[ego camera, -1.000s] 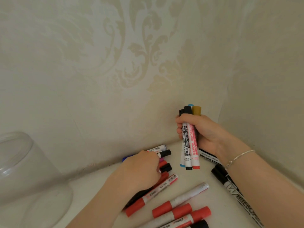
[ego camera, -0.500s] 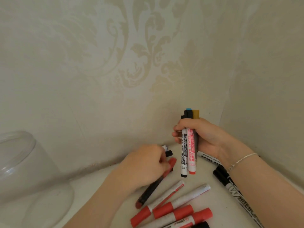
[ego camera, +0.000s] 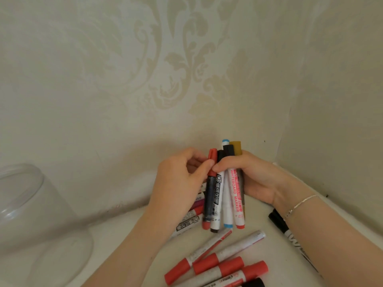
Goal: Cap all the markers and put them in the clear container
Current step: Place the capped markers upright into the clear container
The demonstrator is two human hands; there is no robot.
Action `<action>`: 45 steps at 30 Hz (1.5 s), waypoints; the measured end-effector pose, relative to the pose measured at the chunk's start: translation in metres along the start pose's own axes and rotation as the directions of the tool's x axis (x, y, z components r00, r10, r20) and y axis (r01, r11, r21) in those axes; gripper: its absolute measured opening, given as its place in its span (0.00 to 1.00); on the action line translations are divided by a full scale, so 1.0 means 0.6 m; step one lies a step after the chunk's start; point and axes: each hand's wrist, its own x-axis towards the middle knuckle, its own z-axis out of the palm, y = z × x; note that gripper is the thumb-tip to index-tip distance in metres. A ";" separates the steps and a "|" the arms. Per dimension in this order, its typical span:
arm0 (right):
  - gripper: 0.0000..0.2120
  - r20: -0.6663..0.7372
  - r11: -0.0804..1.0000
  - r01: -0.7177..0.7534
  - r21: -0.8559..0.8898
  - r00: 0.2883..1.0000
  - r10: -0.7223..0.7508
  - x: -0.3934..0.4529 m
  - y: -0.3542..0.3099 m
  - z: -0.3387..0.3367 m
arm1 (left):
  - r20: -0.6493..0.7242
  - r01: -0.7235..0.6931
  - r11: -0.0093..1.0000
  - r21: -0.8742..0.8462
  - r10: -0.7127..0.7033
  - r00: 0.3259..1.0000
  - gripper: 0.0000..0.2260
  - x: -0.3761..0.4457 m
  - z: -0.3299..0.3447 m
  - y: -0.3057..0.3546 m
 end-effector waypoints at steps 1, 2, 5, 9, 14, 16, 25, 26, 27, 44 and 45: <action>0.16 -0.026 0.999 -0.010 -0.047 1.000 0.008 0.000 0.000 -0.002 | 0.028 -0.002 1.000 0.006 0.002 1.000 0.04 -0.001 -0.001 0.001; 0.17 -0.046 0.996 -0.013 -0.084 0.999 0.010 0.000 -0.001 -0.002 | 0.069 0.007 1.000 0.025 -0.008 0.998 0.05 -0.002 -0.003 0.002; 0.04 -0.112 0.991 -0.004 -0.132 0.994 -0.011 -0.005 -0.008 -0.004 | 0.261 -0.004 0.939 0.343 -0.091 0.961 0.05 -0.004 -0.017 -0.005; 0.09 -0.189 0.998 -0.006 -0.066 0.982 -0.006 -0.007 -0.013 -0.016 | 0.469 -0.132 0.721 0.680 -0.290 0.834 0.06 -0.019 -0.012 -0.010; 0.11 -0.220 1.000 0.010 0.008 0.976 -0.008 -0.008 -0.015 -0.026 | 0.463 -0.193 0.617 0.763 -0.312 0.830 0.10 -0.026 0.001 -0.008; 0.10 -0.207 0.999 0.003 0.046 0.978 0.007 -0.009 -0.015 -0.028 | 0.457 -0.195 0.602 0.775 -0.320 0.830 0.12 -0.026 0.002 -0.010; 0.09 -0.231 0.994 0.060 0.088 0.972 -0.038 -0.006 -0.010 -0.027 | 0.535 0.061 0.935 0.350 -0.253 0.806 0.07 -0.013 0.011 -0.016; 0.09 -0.248 0.993 0.085 0.087 0.967 -0.061 -0.005 -0.010 -0.026 | 0.589 0.174 0.964 0.199 -0.260 0.765 0.08 -0.012 0.011 -0.010; 0.08 -0.264 0.991 0.107 0.080 0.961 -0.083 -0.006 -0.009 -0.026 | 0.641 0.287 0.956 0.063 -0.259 0.722 0.09 -0.012 0.012 -0.004; 0.15 -0.352 0.958 0.287 0.014 0.898 -0.264 -0.007 -0.010 -0.009 | 0.576 0.362 0.918 -0.159 -0.212 0.790 0.03 -0.016 0.018 0.003; 0.15 -0.353 0.959 0.283 0.027 0.900 -0.256 -0.006 -0.009 -0.008 | 0.565 0.359 0.920 -0.159 -0.213 0.797 0.03 -0.016 0.018 0.003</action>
